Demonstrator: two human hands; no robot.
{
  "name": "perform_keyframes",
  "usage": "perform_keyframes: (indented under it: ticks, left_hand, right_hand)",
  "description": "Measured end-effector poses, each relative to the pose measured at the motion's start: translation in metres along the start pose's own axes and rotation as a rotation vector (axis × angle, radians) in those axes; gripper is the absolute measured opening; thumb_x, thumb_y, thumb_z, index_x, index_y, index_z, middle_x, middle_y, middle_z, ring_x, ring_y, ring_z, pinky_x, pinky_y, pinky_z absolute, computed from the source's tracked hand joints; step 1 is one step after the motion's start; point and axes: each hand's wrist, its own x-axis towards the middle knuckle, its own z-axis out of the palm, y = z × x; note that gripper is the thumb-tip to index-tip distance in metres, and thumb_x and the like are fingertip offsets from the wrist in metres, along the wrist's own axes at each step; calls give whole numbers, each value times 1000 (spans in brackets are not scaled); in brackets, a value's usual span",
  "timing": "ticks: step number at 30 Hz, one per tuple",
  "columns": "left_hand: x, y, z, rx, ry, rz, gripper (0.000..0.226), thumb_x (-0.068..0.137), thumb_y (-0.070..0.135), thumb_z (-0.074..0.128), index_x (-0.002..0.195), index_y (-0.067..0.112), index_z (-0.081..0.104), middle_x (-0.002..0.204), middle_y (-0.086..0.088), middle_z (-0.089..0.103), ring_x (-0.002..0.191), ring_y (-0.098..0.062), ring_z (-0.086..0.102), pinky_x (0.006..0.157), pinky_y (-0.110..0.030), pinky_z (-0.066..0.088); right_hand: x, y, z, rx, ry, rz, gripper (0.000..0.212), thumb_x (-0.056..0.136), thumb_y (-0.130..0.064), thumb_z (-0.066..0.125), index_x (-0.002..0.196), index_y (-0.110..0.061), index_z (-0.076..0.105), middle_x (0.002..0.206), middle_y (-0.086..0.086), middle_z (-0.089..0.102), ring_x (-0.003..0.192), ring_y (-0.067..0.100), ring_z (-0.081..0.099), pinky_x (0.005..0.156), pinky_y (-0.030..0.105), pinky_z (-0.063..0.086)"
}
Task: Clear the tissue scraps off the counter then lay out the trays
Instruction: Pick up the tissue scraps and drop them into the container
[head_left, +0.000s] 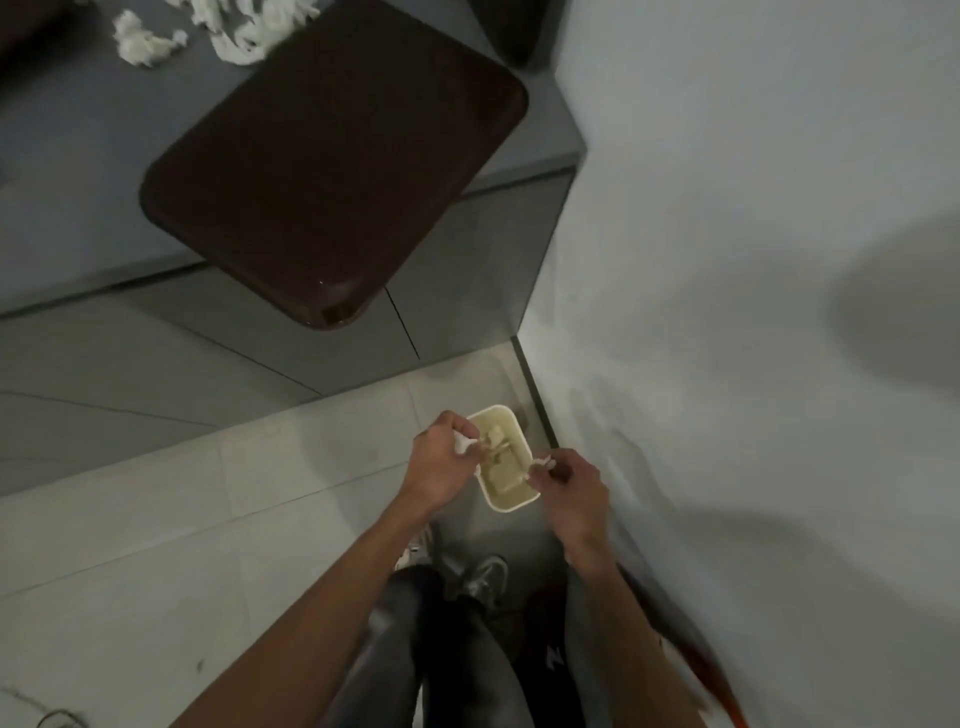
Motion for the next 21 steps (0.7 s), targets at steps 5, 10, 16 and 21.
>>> perform_keyframes:
  ticks: [5, 10, 16, 21]
  left_hand:
    - [74, -64, 67, -11, -119, -96, 22, 101, 0, 47, 104, 13, 64, 99, -15, 71, 84, -32, 74, 80, -48, 63]
    - [139, -118, 126, 263, -176, -113, 27, 105, 18, 42, 117, 6, 63, 123, -22, 67, 110, -41, 65, 93, -43, 54]
    - [212, -159, 196, 441, -296, -158, 49, 109, 32, 31, 143, -2, 41, 141, -25, 54, 121, -38, 58, 86, -32, 40]
    - [266, -194, 248, 677, -446, -181, 60, 104, 13, 40, 152, -12, 14, 159, -30, 9, 138, -44, 37, 103, -38, 39]
  right_hand:
    - [60, 84, 51, -125, -7, -37, 17, 94, -19, 69, 105, -26, 80, 103, 3, 78, 93, 20, 74, 73, 18, 45]
    - [115, 144, 100, -82, -96, 78, 36, 94, -21, 49, 89, -22, 85, 100, 2, 80, 95, 23, 73, 79, 26, 50]
    - [181, 206, 149, -195, -104, 42, 20, 90, -23, 68, 103, -15, 81, 103, 8, 79, 96, 26, 74, 84, 32, 57]
    - [224, 251, 179, -451, -141, -68, 23, 96, -8, 61, 114, -6, 76, 117, 14, 70, 106, 30, 69, 77, 9, 48]
